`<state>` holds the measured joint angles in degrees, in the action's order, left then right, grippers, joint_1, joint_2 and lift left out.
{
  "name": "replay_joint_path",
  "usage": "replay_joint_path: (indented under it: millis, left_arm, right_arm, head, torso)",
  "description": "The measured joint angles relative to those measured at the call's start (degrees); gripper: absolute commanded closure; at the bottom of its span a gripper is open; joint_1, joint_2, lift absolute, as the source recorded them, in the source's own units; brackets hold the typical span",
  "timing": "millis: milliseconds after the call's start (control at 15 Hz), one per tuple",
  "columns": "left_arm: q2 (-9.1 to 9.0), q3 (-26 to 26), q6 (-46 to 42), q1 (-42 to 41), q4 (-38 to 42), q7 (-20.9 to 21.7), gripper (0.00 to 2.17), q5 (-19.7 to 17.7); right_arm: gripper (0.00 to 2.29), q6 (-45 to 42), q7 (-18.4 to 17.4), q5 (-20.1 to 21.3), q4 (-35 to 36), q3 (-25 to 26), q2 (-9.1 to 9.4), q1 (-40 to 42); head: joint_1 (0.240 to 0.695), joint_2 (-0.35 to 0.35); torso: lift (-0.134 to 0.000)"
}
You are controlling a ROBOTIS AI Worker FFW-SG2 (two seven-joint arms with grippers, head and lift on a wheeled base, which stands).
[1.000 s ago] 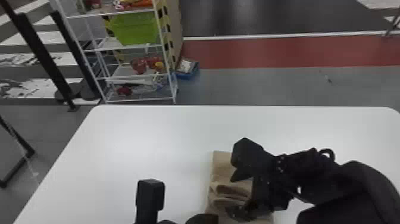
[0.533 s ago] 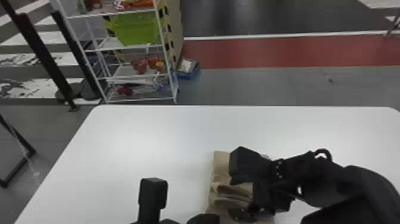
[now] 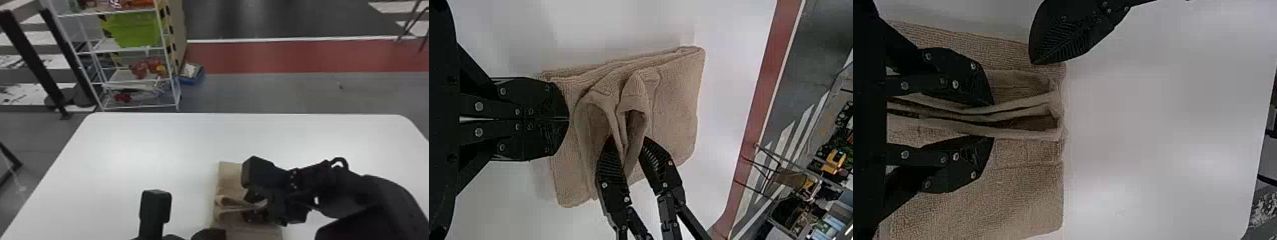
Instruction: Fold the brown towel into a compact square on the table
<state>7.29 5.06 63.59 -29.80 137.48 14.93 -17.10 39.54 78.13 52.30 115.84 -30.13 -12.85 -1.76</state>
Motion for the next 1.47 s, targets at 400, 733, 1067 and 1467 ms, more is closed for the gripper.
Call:
replay_joint_path:
  millis: [400, 733, 1067, 1467]
  left_arm:
    - [0.0, 0.0, 1.0, 0.0, -0.2, 0.0, 2.01, 0.0]
    - [0.0, 0.3, 1.7, 0.0, -0.2, 0.0, 2.01, 0.0]
    - [0.0, 0.8, 1.7, 0.0, -0.4, -0.3, 2.01, 0.2]
    - [0.0, 2.4, 1.8, 0.0, -0.2, -1.5, 2.01, 1.2]
  right_arm:
    - [1.36, 0.9, 0.0, -0.4, 0.4, 0.5, -0.11, -0.5]
    - [1.36, 3.0, 0.0, -2.3, 4.3, 2.7, -0.47, -0.8]
    - [1.36, 7.7, 0.0, -4.1, 10.9, 2.5, -1.09, -0.5]
    - [1.36, 9.4, 0.0, -3.5, 12.6, -1.0, -3.54, 2.4]
  head:
    - [0.695, 0.081]
    - [0.695, 0.066]
    - [0.695, 0.072]
    - [0.695, 0.078]
  torso:
    - [-0.123]
    - [-0.123]
    - [-0.123]
    - [-0.123]
